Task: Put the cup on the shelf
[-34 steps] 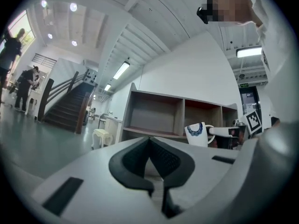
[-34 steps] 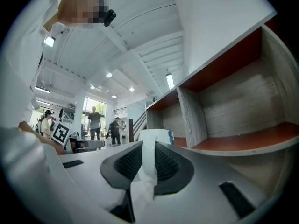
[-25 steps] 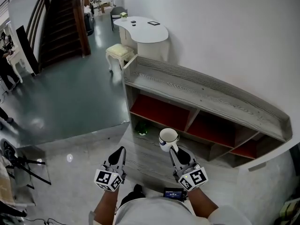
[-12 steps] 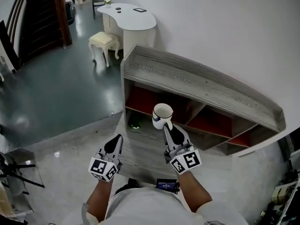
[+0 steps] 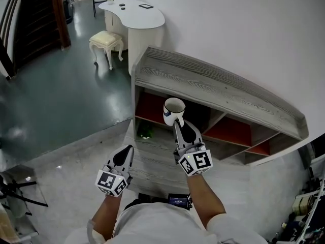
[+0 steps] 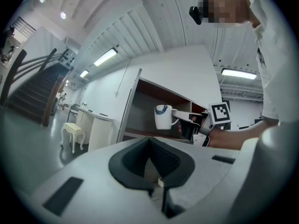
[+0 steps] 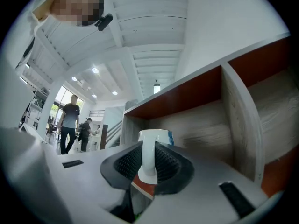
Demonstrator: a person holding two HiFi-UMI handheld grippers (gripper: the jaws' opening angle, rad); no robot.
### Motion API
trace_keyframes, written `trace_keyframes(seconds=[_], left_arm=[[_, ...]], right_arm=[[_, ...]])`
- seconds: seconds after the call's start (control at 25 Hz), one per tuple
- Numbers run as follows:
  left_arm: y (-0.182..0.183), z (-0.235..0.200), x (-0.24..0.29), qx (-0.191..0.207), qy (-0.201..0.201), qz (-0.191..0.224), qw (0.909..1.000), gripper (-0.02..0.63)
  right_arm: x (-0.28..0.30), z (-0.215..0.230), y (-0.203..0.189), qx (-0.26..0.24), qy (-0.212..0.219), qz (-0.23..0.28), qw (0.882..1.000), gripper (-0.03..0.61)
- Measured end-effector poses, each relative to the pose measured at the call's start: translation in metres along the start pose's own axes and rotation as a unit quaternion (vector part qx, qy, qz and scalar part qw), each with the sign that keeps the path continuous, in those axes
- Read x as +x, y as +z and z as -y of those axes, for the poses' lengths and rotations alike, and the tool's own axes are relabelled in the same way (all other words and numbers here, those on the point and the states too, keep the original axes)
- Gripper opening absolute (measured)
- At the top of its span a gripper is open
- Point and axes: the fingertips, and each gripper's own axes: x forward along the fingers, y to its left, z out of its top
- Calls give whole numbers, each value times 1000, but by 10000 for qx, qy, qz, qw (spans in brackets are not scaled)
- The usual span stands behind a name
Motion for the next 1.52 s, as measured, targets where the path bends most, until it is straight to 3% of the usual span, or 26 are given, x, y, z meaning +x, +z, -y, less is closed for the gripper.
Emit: trace_keyframes(seconds=[0.64,1.52], left_arm=[[5,-16,5,122,-31,-45,9999,9],[-4,-10,-2,65,-99,-83,9999,9]], right_arm=[[42,14,-21,35,-251,-352,9991,80],[40,9,-41,-198,-281,-928,9951,80]])
